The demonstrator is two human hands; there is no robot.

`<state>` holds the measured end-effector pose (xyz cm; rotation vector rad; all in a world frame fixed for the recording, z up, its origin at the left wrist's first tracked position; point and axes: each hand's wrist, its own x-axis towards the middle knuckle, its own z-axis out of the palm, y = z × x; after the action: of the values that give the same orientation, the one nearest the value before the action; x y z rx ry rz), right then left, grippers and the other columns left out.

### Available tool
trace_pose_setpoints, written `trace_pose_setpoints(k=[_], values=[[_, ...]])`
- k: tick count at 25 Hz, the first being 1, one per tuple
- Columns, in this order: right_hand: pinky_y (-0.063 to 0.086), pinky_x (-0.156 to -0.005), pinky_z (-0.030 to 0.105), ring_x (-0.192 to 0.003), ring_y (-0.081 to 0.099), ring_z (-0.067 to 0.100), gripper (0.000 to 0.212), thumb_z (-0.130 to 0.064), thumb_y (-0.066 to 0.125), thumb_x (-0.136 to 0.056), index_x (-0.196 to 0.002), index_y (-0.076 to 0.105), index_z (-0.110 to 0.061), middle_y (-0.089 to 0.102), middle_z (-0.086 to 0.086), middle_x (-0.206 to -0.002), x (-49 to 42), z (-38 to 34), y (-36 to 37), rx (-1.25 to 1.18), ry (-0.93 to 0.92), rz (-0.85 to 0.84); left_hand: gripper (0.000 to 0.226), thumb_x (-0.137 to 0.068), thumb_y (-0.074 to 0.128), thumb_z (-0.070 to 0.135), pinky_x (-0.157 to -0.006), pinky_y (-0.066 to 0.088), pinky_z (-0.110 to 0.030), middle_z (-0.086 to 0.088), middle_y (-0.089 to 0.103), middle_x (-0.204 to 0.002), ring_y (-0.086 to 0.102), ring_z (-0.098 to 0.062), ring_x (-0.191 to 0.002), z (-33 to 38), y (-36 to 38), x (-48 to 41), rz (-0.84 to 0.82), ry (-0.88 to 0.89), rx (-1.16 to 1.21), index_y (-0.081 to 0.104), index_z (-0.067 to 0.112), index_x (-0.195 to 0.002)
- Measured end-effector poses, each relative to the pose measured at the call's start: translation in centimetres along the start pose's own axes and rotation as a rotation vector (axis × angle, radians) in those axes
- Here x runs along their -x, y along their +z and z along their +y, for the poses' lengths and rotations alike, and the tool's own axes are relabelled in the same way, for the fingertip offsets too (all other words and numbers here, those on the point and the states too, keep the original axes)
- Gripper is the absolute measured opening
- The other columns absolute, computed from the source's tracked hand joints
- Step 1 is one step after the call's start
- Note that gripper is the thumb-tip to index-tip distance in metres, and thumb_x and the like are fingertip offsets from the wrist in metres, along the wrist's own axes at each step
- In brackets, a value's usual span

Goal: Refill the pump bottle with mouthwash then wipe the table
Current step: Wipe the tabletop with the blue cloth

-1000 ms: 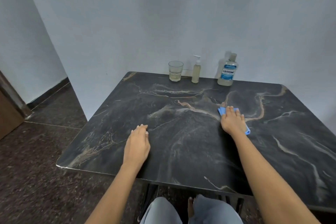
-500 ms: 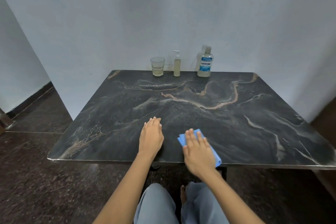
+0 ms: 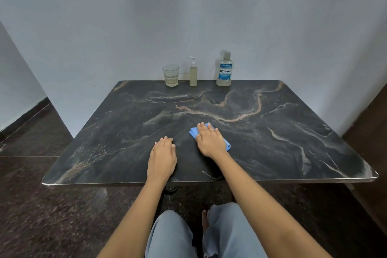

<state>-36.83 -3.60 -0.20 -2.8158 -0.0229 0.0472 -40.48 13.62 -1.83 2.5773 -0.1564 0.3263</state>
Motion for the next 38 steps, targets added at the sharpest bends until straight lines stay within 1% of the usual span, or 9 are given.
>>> trace_pose_setpoints(k=[7,11,14,17,23,28,33,36,38], values=[[0.007,-0.119,0.04,-0.148,0.009,0.023,0.052,-0.024,0.021,-0.101,-0.152,0.017,-0.013,0.013,0.004,-0.161,4.0,12.7,-4.6,0.041,0.317,0.108,0.039,-0.102,0.033,0.019,-0.117,0.022,-0.036,-0.015,0.048,-0.142,0.037,-0.026,-0.138,0.1,-0.2,0.1,-0.006,-0.002,0.02,0.051,0.004,-0.133],[0.005,-0.12,0.038,-0.149,0.005,0.021,0.053,-0.027,0.019,-0.103,-0.153,0.012,-0.015,0.009,0.001,-0.161,10.8,13.2,-4.2,0.065,0.45,0.138,0.038,-0.102,0.033,0.019,-0.116,0.024,-0.038,-0.015,0.051,-0.14,0.039,-0.027,-0.137,0.1,0.0,0.1,0.01,0.005,0.006,0.052,0.004,-0.131],[0.003,-0.12,0.037,-0.149,0.004,0.021,0.056,-0.032,0.011,-0.101,-0.153,0.008,-0.014,0.006,0.002,-0.161,13.5,8.4,-2.1,0.136,0.353,0.147,0.038,-0.102,0.033,0.02,-0.117,0.022,-0.038,-0.015,0.05,-0.14,0.038,-0.026,-0.137,0.4,0.3,0.1,0.002,0.017,-0.01,0.052,0.004,-0.132],[-0.002,-0.119,0.035,-0.149,-0.001,0.022,0.08,-0.041,-0.014,-0.08,-0.154,0.005,-0.015,0.002,0.001,-0.162,13.5,1.4,0.4,0.128,0.077,0.103,0.037,-0.102,0.035,0.018,-0.115,0.027,-0.04,-0.017,0.052,-0.137,0.042,-0.029,-0.134,0.4,0.2,0.1,0.006,0.015,0.003,0.054,0.003,-0.129],[0.0,-0.12,0.036,-0.149,0.001,0.018,0.054,-0.029,0.02,-0.102,-0.154,0.01,-0.015,0.007,-0.001,-0.162,6.9,-1.4,1.1,0.062,-0.033,0.01,0.035,-0.101,0.038,0.018,-0.111,0.032,-0.042,-0.018,0.053,-0.136,0.044,-0.031,-0.131,0.5,0.0,0.2,-0.01,-0.001,0.023,0.055,0.003,-0.128],[0.008,-0.119,0.041,-0.148,0.012,0.024,0.053,-0.024,0.024,-0.1,-0.152,0.018,-0.011,0.015,0.005,-0.16,3.0,7.6,-3.0,0.032,0.166,0.091,0.036,-0.101,0.035,0.02,-0.104,0.038,-0.044,-0.015,0.057,-0.132,0.047,-0.031,-0.127,0.1,-0.1,0.0,-0.028,-0.003,0.016,0.056,0.005,-0.126],[0.012,-0.118,0.04,-0.148,0.012,0.024,0.054,-0.023,0.023,-0.1,-0.152,0.018,-0.009,0.017,0.006,-0.16,8.9,18.4,-6.4,0.06,0.515,0.219,0.034,-0.101,0.035,0.022,-0.099,0.04,-0.044,-0.012,0.062,-0.119,0.055,-0.032,-0.114,0.5,-0.1,-1.3,-0.051,0.056,-0.01,0.058,0.006,-0.12],[0.005,-0.12,0.037,-0.149,0.005,0.021,0.055,-0.027,0.02,-0.102,-0.153,0.01,-0.011,0.008,0.003,-0.161,12.6,16.7,-4.7,0.047,0.615,0.227,0.035,-0.101,0.037,0.022,-0.105,0.036,-0.044,-0.013,0.061,-0.123,0.052,-0.03,-0.119,1.5,0.3,-2.8,-0.082,0.093,0.002,0.056,0.004,-0.124],[0.001,-0.12,0.036,-0.149,0.002,0.021,0.055,-0.028,0.019,-0.102,-0.153,0.007,-0.011,0.004,0.003,-0.162,13.3,13.0,-3.3,0.09,0.527,0.204,0.034,-0.1,0.038,0.022,-0.103,0.038,-0.045,-0.013,0.062,-0.119,0.053,-0.031,-0.116,2.2,0.9,-3.7,-0.099,0.098,0.007,0.056,0.004,-0.122]])
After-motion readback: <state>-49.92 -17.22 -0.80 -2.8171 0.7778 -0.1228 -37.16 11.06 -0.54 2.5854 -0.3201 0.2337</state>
